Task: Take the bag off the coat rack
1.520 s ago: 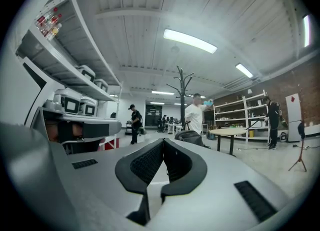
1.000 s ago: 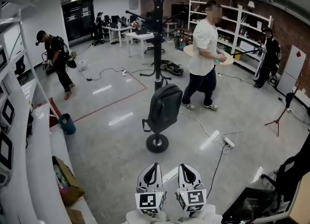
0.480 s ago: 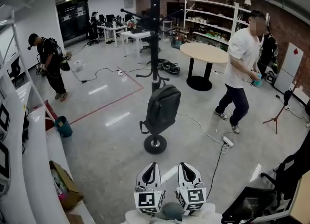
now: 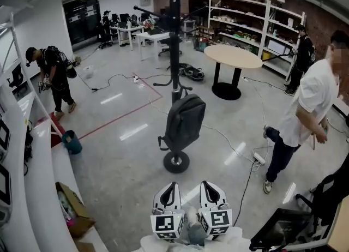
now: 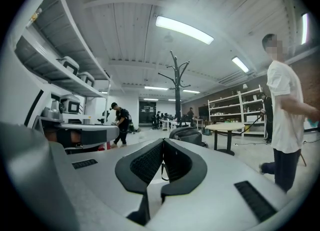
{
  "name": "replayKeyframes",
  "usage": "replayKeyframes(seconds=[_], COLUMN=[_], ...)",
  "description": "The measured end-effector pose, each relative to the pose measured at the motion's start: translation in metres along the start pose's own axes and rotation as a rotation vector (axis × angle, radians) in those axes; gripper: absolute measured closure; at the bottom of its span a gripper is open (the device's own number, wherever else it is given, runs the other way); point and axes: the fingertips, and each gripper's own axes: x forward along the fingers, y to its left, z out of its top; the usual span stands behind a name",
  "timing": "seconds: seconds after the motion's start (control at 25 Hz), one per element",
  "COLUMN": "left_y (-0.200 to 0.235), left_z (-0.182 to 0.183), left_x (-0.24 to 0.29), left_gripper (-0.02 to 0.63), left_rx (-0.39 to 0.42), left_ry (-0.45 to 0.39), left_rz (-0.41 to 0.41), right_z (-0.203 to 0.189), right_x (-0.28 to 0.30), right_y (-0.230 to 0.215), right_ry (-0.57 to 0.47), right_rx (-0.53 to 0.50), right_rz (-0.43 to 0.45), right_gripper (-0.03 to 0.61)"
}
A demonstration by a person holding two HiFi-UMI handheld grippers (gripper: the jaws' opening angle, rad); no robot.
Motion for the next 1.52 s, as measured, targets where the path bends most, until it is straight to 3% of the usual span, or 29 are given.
replayKeyframes(seconds=[1.52], left_y=[0.042], left_z=[0.002], left_x=[0.155], left_gripper=[0.612], left_rx=[0.012], left_ry=[0.028], left_rz=[0.049], right_z=[0.007], right_x=[0.159], right_y=[-0.064], right_ry=[-0.002], right_rx=[0.028], right_rz=[0.054], right_gripper=[0.568])
